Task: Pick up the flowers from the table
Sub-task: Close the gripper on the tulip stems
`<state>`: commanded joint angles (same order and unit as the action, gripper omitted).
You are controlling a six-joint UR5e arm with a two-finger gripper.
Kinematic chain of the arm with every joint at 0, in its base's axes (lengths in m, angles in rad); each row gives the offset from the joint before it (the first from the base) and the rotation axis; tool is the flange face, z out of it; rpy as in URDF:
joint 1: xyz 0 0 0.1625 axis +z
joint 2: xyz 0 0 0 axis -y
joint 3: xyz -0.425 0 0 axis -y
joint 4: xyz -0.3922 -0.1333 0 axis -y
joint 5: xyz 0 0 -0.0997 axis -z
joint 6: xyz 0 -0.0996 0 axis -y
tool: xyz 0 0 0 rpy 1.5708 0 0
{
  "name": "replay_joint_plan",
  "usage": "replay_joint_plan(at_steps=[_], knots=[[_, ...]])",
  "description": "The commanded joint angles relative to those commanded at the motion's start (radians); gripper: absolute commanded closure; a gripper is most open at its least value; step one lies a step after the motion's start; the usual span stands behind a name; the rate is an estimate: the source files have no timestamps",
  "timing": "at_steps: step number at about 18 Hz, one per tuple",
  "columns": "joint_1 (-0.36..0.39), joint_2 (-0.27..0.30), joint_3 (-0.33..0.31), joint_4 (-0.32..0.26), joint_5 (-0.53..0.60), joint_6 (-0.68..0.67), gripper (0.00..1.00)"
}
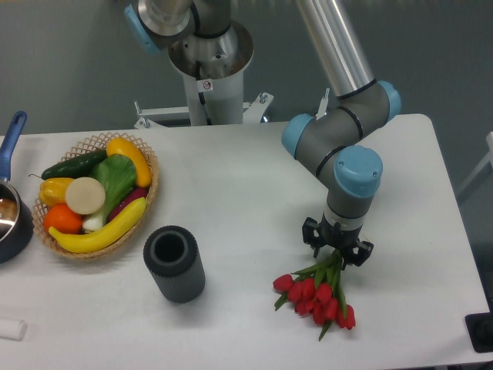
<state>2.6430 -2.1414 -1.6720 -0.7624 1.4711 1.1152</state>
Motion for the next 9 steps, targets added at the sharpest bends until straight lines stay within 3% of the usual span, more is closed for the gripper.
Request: replay_joint_plan(at_steps=[5,9], knots=[[0.0,0.0,0.009,-0.002,0.0,-0.005,0.76],[0.002,0.005,0.009,-0.002,-0.002,-0.005,0.76]])
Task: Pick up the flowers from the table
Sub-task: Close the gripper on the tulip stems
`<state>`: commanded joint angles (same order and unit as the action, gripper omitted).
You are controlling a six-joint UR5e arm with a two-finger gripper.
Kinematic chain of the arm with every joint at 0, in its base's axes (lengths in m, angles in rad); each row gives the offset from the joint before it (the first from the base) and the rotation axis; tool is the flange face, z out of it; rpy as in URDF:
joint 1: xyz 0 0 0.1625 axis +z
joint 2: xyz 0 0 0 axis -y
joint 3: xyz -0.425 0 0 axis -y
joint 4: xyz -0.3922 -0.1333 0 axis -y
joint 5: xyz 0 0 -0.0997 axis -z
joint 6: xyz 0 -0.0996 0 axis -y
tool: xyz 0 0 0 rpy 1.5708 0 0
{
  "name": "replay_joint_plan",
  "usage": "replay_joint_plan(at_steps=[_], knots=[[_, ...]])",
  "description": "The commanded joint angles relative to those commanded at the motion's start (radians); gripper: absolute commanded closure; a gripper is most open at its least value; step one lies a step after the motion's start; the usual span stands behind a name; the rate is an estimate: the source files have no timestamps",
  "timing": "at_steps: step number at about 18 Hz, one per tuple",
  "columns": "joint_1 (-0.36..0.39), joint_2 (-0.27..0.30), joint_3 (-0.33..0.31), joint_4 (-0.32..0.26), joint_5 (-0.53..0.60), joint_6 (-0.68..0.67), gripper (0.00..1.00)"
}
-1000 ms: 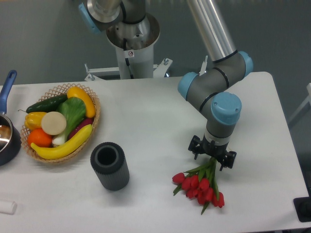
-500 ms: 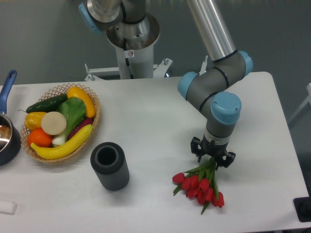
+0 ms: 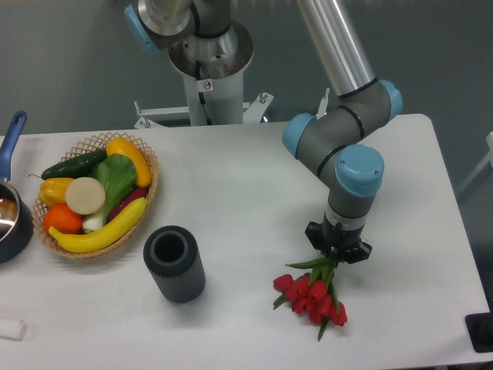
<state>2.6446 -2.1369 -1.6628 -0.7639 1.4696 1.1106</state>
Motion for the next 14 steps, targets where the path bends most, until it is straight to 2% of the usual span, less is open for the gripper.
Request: replay_joint_plan(at_steps=[5,8,14], knots=[[0.005,0.009,0.018,0.0,-0.003,0.003,0.76],[0.006,0.064,0.021,-0.002,-0.012,-0.003,0.76],[0.017,0.178,0.023,-0.002,-0.216,-0.052,0.76]])
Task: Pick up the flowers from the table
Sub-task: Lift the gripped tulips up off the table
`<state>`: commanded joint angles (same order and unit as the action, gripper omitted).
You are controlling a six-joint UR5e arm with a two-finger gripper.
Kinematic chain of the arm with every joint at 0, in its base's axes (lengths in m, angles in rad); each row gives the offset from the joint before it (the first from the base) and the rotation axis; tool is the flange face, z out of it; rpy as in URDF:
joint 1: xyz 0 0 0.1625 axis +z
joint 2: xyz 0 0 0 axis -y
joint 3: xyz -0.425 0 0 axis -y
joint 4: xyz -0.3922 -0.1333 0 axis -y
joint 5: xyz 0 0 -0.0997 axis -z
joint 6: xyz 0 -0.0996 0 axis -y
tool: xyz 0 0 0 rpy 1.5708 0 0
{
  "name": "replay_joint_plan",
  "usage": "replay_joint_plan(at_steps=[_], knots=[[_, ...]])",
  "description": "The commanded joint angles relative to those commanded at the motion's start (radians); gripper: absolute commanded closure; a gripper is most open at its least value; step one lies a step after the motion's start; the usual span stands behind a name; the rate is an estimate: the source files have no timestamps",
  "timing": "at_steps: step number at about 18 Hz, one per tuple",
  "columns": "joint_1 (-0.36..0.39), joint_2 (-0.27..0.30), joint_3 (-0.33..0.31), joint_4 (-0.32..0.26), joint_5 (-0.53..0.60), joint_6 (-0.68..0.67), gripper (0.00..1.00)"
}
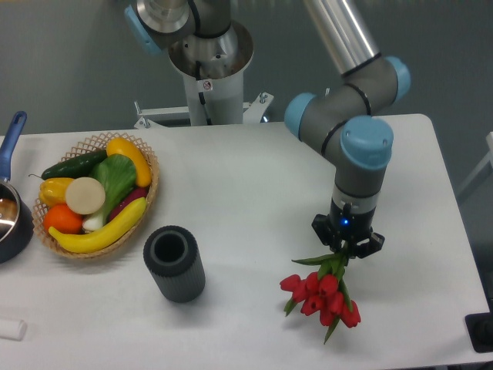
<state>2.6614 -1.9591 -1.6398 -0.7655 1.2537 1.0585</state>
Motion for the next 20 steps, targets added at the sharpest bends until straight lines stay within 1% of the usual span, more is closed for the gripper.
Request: replay_joint_plan(at_steps=[4,5,8,11,13,20], knots=[[0.026,0.089,0.0,0.0,-0.17,-0.06,0.76],[0.053,0.098,0.0,0.0,-0.227,-0.061,0.76],[0.098,0.132,-0.002,0.0,-0.318,-0.071,0.76],[0.133,0.143,-0.002,0.0,-0.405,-0.083,0.76],[0.141,0.146,-0.002,0.0,-0.439,-0.083,0.76],[0.161,0.151,-0.002,0.0,-0.484,-0.097,0.76]])
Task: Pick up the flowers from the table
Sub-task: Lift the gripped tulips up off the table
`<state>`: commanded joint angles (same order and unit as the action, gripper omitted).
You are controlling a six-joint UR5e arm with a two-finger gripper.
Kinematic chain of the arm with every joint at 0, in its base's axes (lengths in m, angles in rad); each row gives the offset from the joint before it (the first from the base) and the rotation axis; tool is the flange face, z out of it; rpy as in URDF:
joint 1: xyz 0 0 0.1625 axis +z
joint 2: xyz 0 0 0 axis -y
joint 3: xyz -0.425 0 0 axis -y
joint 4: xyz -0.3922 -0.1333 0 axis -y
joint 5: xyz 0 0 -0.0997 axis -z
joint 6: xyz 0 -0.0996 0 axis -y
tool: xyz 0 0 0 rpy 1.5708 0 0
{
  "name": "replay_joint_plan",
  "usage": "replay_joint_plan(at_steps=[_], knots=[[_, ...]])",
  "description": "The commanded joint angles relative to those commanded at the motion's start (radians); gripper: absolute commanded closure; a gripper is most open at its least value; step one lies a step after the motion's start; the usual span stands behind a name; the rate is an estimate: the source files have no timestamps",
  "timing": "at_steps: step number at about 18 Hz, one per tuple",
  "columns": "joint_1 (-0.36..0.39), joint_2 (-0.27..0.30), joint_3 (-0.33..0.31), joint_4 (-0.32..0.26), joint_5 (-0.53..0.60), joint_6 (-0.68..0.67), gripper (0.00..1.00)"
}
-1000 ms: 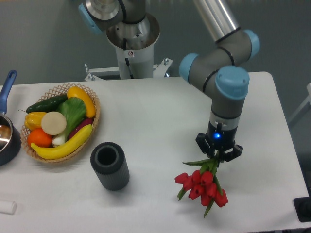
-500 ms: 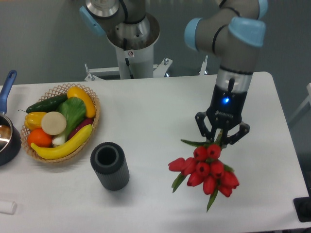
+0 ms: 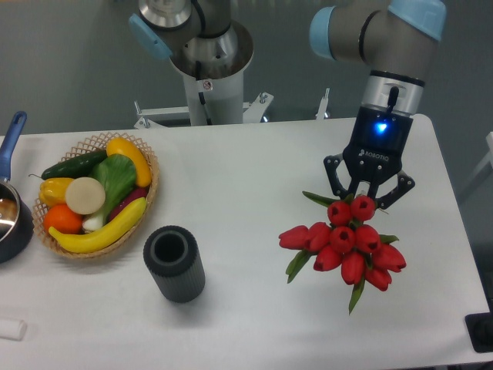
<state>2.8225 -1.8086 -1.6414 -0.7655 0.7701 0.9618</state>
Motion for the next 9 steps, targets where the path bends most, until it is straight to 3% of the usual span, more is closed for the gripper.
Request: replay_joint_plan(at_steps=[9], knots=[[0.018,-0.002,0.011,0.002,-0.054,0.003,0.77]])
